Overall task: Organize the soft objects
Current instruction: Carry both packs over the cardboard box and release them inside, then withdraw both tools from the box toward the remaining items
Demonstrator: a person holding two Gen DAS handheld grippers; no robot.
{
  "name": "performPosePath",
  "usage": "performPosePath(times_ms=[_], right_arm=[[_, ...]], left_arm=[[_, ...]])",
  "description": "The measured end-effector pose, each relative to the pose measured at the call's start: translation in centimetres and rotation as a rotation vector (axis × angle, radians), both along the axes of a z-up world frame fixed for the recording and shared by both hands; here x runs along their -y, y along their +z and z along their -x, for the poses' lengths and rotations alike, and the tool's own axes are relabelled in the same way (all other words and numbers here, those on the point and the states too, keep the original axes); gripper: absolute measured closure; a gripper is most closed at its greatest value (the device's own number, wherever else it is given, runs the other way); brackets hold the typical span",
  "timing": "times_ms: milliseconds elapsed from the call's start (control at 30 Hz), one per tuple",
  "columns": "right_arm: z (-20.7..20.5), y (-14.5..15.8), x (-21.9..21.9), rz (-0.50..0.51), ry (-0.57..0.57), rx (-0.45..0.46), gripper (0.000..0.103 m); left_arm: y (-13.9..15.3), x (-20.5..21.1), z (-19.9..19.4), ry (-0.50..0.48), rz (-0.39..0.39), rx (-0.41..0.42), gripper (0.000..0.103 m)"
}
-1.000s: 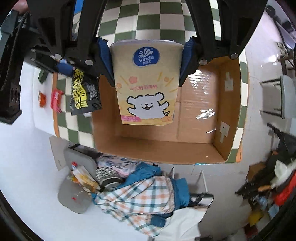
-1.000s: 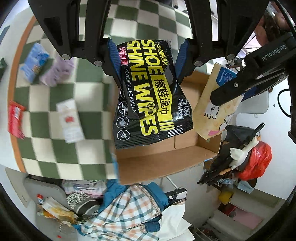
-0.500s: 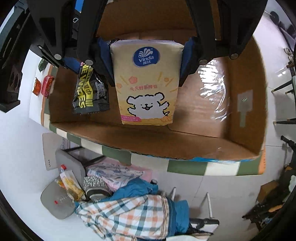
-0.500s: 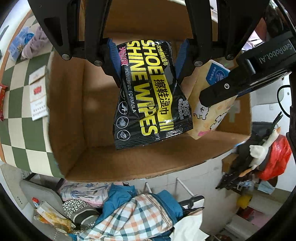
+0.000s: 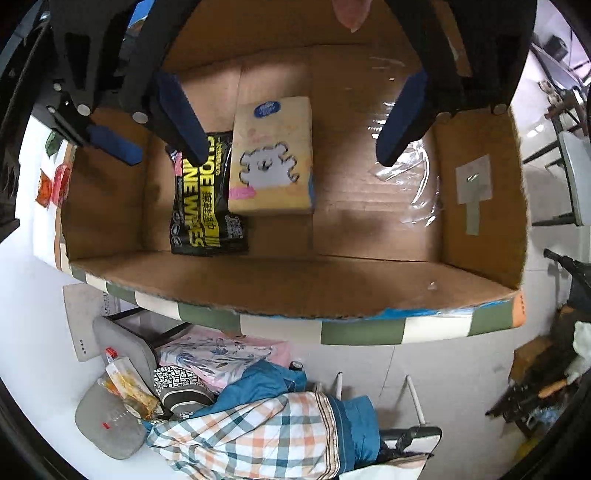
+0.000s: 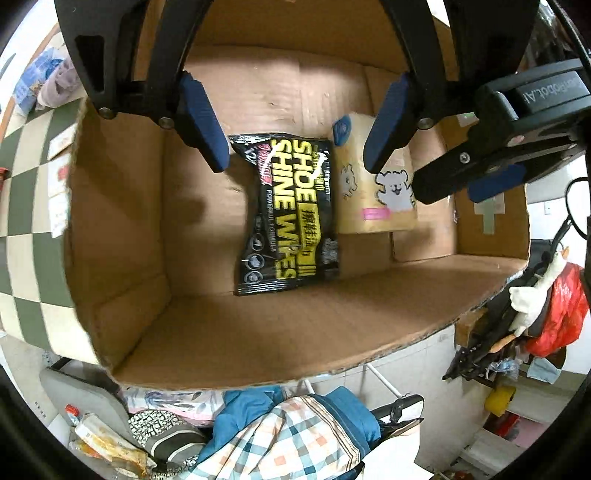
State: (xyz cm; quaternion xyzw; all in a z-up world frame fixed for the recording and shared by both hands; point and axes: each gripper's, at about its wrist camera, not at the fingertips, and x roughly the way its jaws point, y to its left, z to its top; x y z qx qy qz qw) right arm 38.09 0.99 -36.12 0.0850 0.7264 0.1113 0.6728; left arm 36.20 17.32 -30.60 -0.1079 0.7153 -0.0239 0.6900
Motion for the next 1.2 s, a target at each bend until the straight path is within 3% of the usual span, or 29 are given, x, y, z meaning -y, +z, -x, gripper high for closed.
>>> performPosePath(times_ms=[67,133,300,500,800,1067,1200], right_arm=[[0.5,0.6,0.1,0.013,0.010,0.007,0.023],[1.2,1.3,0.1,0.032,0.033,0.020,0.013],[3.3,3.2,0.2,0.090,0.079,0.066,0.000],[6.1,5.9,0.6,0.162,0.101,0.144,0.000],[10.9,10.2,1.4,0.174,0.096,0.236,0.000],[15.0,13.3,2.8,0.090,0.069,0.261,0.000],[16.1,14.9,5.6,0.003,0.016,0.255,0.000]], left_arm=[[0.6,-0.1,0.7,-0.003,-0.018,0.020,0.006],[1.2,-0.3,1.4,0.001,-0.035,0.040,0.006],[3.3,-0.6,3.7,0.014,-0.081,0.106,0.001],[5.5,-1.1,6.7,0.057,-0.103,0.172,0.001],[9.3,-1.0,11.2,0.075,-0.122,0.259,0.001],[13.0,0.7,14.0,0.061,-0.131,0.312,0.001],[15.5,3.9,14.6,0.008,-0.135,0.344,0.001]])
